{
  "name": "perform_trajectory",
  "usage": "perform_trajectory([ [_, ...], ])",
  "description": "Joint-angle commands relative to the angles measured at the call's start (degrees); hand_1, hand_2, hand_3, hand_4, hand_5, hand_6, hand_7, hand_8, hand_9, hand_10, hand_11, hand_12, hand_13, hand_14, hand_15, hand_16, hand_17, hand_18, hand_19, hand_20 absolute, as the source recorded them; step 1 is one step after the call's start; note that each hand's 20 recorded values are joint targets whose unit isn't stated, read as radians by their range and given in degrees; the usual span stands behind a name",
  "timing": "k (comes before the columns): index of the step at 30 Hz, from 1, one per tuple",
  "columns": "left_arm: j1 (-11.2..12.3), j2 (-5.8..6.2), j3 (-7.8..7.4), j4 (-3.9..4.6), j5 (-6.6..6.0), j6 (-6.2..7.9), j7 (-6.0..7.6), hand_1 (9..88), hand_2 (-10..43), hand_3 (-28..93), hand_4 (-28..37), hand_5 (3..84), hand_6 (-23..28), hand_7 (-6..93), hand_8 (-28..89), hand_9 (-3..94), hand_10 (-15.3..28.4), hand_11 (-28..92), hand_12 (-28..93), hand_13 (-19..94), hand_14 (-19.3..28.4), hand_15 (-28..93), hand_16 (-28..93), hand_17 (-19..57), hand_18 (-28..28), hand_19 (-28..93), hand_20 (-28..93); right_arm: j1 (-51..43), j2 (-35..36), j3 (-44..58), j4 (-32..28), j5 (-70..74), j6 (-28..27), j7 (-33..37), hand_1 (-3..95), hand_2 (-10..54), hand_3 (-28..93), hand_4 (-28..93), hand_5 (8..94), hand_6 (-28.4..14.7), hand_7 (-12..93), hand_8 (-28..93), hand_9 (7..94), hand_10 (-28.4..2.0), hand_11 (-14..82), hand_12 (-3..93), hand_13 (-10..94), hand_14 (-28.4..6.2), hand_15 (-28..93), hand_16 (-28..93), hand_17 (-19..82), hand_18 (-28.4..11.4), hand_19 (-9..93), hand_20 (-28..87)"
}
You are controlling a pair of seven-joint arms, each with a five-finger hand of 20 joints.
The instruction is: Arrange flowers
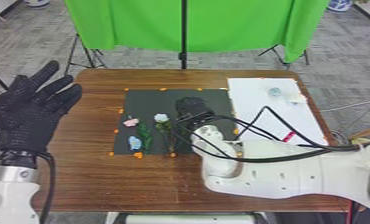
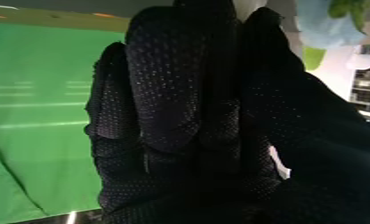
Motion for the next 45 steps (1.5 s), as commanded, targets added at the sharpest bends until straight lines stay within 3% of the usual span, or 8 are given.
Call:
perform_trajectory([
  [1, -2.0, 0.97, 0.43, 1.01, 0.45, -1.21, -1.07, 21.6, 9.9, 76, -26.5, 36.0, 10.4, 16.3, -10, 33.6, 21.9, 29, 11, 26, 28.4, 53, -10, -3.7, 28.4, 80, -28, 1.6, -3.4, -0.4, 0.2, 0.1, 0.9, 0.1, 54.8, -9.5, 70, -28, 84.2, 1.1, 18, 4, 92.9, -7.8, 14.1, 27.9, 84, -4.8, 55, 19, 44, -18.7, 93, 1],
  [5, -2.7, 0.98, 0.65, 1.25, 0.61, -1.55, -2.11, 21.5, 9.9, 76, -26.5, 36.0, 10.4, 16.4, -10, 33.6, 21.9, 29, 11, 26, 28.4, 53, -10, -3.7, 28.4, 80, -28, 1.0, -3.0, -0.2, 0.1, 0.8, -0.3, 0.1, 54.5, -9.5, 70, -28, 83.9, 1.1, 18, 4, 92.6, -7.8, 14.9, 27.8, 84, -4.9, 55, 19, 44, -18.7, 93, 1],
  [8, -2.1, 1.15, 0.28, 1.29, 0.53, -1.53, -1.73, 21.6, 10.0, 76, -26.5, 36.0, 10.4, 16.4, -10, 33.6, 21.9, 29, 11, 26, 28.4, 53, -10, -3.7, 28.4, 80, -28, 0.7, -2.6, -0.9, 0.1, 1.1, -0.2, 0.6, 54.1, -9.5, 69, -28, 83.4, 1.1, 18, 3, 92.1, -7.9, 15.3, 27.5, 83, -5.0, 55, 19, 43, -18.7, 93, 2],
  [19, -2.8, 0.60, 0.17, 1.57, 0.98, -2.24, -3.27, 21.6, 9.9, 76, -26.4, 36.3, 10.6, 16.4, -10, 33.6, 21.9, 29, 11, 26, 28.4, 53, -10, -3.7, 28.4, 80, -28, -1.1, -2.0, 0.5, -0.1, 1.8, -1.4, 0.7, 52.8, -9.5, 69, -28, 80.5, 0.9, 17, 2, 90.7, -8.0, 15.9, 26.9, 82, -5.1, 56, 19, 42, -18.6, 93, 2],
  [30, -3.3, 0.80, 0.66, 1.85, 0.72, -1.92, -3.04, 21.6, 10.0, 76, -26.4, 36.3, 10.6, 16.5, -10, 33.6, 21.9, 29, 11, 26, 28.4, 53, -10, -3.7, 28.4, 80, -28, -0.7, -1.6, 1.1, -0.4, 3.1, -1.9, -0.5, 49.4, -9.5, 71, -28, 74.1, 0.3, 17, -1, 87.5, -8.5, 17.3, 25.6, 81, -5.2, 57, 19, 41, -18.7, 93, 1],
  [45, -1.6, 0.11, 0.19, 1.20, 0.65, -1.25, -2.60, 21.7, 10.0, 76, -26.4, 36.4, 10.6, 16.3, -10, 33.6, 21.9, 29, 11, 26, 28.4, 53, -10, -3.8, 28.4, 80, -28, 0.2, -0.5, 0.9, -1.2, 2.2, -2.0, -0.8, 45.7, -9.5, 74, -28, 70.9, 0.3, 17, -4, 85.3, -8.8, 20.4, 23.4, 80, -5.4, 59, 18, 40, -18.6, 93, 1],
])
